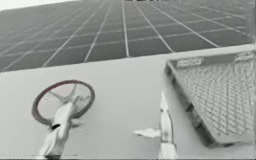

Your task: Pick up and drop off the object

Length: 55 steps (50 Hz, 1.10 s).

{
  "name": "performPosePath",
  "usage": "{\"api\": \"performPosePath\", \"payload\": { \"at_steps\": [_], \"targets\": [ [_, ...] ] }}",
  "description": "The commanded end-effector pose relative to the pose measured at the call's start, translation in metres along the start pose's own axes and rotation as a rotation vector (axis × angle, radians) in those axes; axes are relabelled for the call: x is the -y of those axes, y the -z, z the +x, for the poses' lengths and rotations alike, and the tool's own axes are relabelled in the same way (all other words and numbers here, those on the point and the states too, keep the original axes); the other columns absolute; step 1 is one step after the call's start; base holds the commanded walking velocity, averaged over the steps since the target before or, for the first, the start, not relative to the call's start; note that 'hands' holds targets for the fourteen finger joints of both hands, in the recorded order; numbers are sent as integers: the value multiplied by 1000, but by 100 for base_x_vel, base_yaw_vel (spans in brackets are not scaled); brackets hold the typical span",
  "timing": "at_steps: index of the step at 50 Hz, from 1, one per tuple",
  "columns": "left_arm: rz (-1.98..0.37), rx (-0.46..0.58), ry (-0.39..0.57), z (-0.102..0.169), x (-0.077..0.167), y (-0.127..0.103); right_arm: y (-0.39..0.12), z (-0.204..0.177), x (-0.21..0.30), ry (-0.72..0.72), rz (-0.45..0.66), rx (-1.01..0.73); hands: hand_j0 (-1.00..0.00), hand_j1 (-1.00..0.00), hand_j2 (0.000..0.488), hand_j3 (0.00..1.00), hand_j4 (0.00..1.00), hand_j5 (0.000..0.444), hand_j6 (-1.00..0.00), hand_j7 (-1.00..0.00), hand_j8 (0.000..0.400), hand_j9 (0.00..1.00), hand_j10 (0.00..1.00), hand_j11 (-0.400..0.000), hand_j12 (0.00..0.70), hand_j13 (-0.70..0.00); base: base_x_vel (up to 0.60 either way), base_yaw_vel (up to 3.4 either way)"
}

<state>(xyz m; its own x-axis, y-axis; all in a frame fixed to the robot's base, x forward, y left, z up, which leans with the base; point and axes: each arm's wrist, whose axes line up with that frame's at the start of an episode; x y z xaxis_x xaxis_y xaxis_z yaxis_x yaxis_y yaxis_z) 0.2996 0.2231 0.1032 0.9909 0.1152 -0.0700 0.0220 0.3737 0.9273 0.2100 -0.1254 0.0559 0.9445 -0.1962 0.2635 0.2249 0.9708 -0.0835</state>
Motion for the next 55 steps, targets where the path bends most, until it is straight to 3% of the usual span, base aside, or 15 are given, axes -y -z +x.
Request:
{"api": "performPosePath", "payload": {
  "at_steps": [1, 8, 17, 23, 25, 26, 34, 39, 40, 41, 42, 43, 48, 50, 55],
  "targets": [
    [-15, -39, 147, -17, 5, 26, 4, -3, 2, -16, 8, -25, -1000, -1000, 0, 0, 0, 0, -1000, -1000, 400, 0, 0, 0, 700, 0, 0, 0],
    [-211, 141, 0, -47, -25, 7, 3, -3, -3, -26, 13, -24, -1000, -1000, 0, 0, 0, 0, -1000, -1000, 400, 0, 0, 0, 700, 0, 0, 0],
    [-1198, 373, 360, -91, -58, -60, 11, 3, -18, -77, -19, -20, -1000, -1000, 0, 0, 0, 0, -1000, -1000, 400, 0, 0, 0, 700, 0, 0, 0],
    [-1216, 54, 450, -113, -127, -177, 16, 11, -57, -189, -27, 75, -1000, -1000, 0, 0, 0, 0, -1000, -1000, 400, 0, 0, 0, 700, 0, 0, 0],
    [-1208, 67, 400, -119, -131, -174, 17, 8, -64, -235, -30, 76, -1000, -1000, 0, 0, 0, 0, -1000, -1000, 400, 0, 0, 0, 700, 0, 0, 0],
    [-2056, 337, 403, -96, -68, -52, 25, -54, -170, -35, 767, -148, -1000, -1000, 0, 0, 0, 0, -1000, -1000, 400, 0, 0, 0, 700, 0, 0, 0],
    [-2056, 350, 471, -109, -61, -87, 26, 6, -171, -105, 176, 205, -1000, -1000, 0, 0, 0, 0, -1000, -1000, 400, 0, 0, 0, 700, 0, 0, 0],
    [-2056, 344, 494, -113, -57, -89, -37, 8, -195, 11, 53, 258, -1000, -1000, 0, 0, 0, 0, -1000, -1000, 400, 0, 0, 0, 700, 0, 0, 0],
    [-2044, 334, 502, -107, -55, -86, -27, 8, -195, -15, 55, 245, -1000, -1000, 0, 0, 157, 78, -1000, -1000, 400, 0, 157, -63, 700, -110, 0, 0],
    [-2055, 339, 499, -113, -54, -90, -34, 7, -192, -74, 69, 226, -1000, -1000, 0, 0, 647, 323, -1000, -1000, 400, 0, 647, -259, 700, -453, 0, 0],
    [-2059, 332, 493, -114, -53, -95, -29, 10, -190, -119, 88, 207, -1000, -1000, 0, 112, 1000, 444, -1000, -1000, 400, 112, 1000, -400, 700, -700, 0, 0],
    [-2047, 335, 481, -110, -55, -94, -27, 17, -176, -141, 82, 202, -1000, -1000, 0, 931, 1000, 34, -1000, -1000, 400, 931, 1000, -400, 700, -700, 0, 0],
    [-2033, 314, 479, -109, -49, -91, -24, 24, -151, -303, 131, 68, -1000, -1000, 0, 1000, 1000, 0, -1000, -1000, 400, 1000, 1000, -400, 700, -700, 0, 0],
    [-2011, 265, 476, -117, -47, -87, -6, 21, -162, -206, 361, -224, -1000, -1000, 0, 1000, 1000, 0, -1000, -1000, 400, 1000, 1000, -400, 700, -700, 0, 0],
    [-1972, 194, 470, -113, -34, -69, -1, 35, -125, 66, 540, -275, -1000, -1000, 0, 1000, 1000, 0, -1000, -1000, 400, 1000, 1000, -400, 700, -700, 0, 0]
  ]
}}
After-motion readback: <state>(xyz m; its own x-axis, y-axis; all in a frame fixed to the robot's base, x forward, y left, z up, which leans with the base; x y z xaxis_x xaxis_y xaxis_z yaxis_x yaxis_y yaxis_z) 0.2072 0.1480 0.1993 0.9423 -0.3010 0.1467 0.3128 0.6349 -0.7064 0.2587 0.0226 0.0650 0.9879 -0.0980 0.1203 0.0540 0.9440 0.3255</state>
